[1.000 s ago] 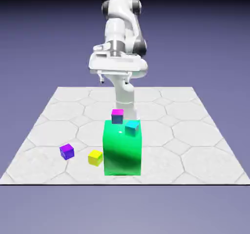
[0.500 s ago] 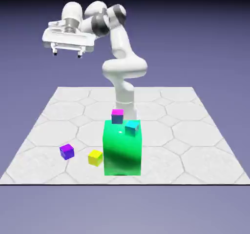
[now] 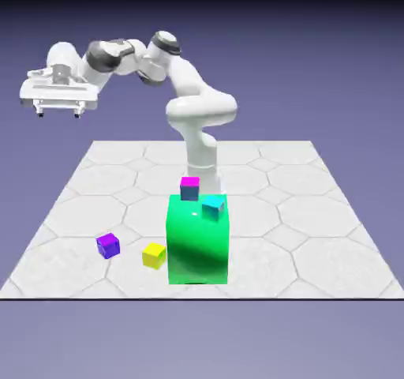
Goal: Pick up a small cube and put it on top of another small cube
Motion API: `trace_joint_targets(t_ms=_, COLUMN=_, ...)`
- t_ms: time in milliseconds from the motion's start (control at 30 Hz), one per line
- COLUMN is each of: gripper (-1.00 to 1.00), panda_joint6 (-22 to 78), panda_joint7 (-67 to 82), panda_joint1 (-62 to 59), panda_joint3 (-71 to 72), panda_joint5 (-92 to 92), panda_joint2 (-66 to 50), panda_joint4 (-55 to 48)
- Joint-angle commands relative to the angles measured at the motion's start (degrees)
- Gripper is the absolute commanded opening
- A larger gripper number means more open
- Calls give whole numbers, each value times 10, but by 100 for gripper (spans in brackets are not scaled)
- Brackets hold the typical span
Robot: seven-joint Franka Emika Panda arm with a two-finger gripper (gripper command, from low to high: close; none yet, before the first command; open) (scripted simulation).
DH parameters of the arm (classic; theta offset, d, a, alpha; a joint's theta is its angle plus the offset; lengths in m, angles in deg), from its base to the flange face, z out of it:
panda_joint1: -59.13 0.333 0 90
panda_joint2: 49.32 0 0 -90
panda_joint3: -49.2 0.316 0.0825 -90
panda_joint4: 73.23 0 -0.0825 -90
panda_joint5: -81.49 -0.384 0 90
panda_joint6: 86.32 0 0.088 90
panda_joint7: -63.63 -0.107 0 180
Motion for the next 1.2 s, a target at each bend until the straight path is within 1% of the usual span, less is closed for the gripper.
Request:
trace_joint_targets(t_ms=0, gripper=0, panda_joint6=8, panda_joint7=18, panda_joint1=5, panda_joint3=-21, panda_joint5=4, panda_joint2=11, panda_joint4=-6)
trace_joint_targets(t_ms=633, gripper=0, panda_joint6=159, panda_joint7=352, panda_joint1=109, panda_joint3=-414, panda_joint5=85, panda_joint2=227, panda_joint4=-111)
trace_joint_targets(t_ms=667, gripper=0, panda_joint6=159, panda_joint7=352, panda_joint1=109, panda_joint3=-414, panda_joint5=85, panda_joint2=227, panda_joint4=-111)
trace_joint_targets(t_ms=767, gripper=0, panda_joint6=93, panda_joint7=357, panda_joint1=159, panda_joint3=-449, panda_joint5=110, panda_joint2=259, panda_joint4=-111)
trace_joint_targets(t_ms=800, gripper=-100, panda_joint6=93, panda_joint7=357, panda_joint1=159, panda_joint3=-449, panda_joint5=110, panda_joint2=259, panda_joint4=-111)
trace_joint_targets(t_ms=833, gripper=-100, panda_joint6=93, panda_joint7=357, panda_joint1=159, panda_joint3=-449, panda_joint5=110, panda_joint2=259, panda_joint4=-111)
trace_joint_targets(t_ms=933, gripper=-100, panda_joint6=157, panda_joint7=349, panda_joint1=108, panda_joint3=-409, panda_joint5=82, panda_joint2=225, panda_joint4=-104)
trace_joint_targets(t_ms=1167, gripper=-100, panda_joint6=109, panda_joint7=281, panda_joint1=87, panda_joint3=-297, panda_joint5=20, panda_joint2=180, panda_joint4=42)
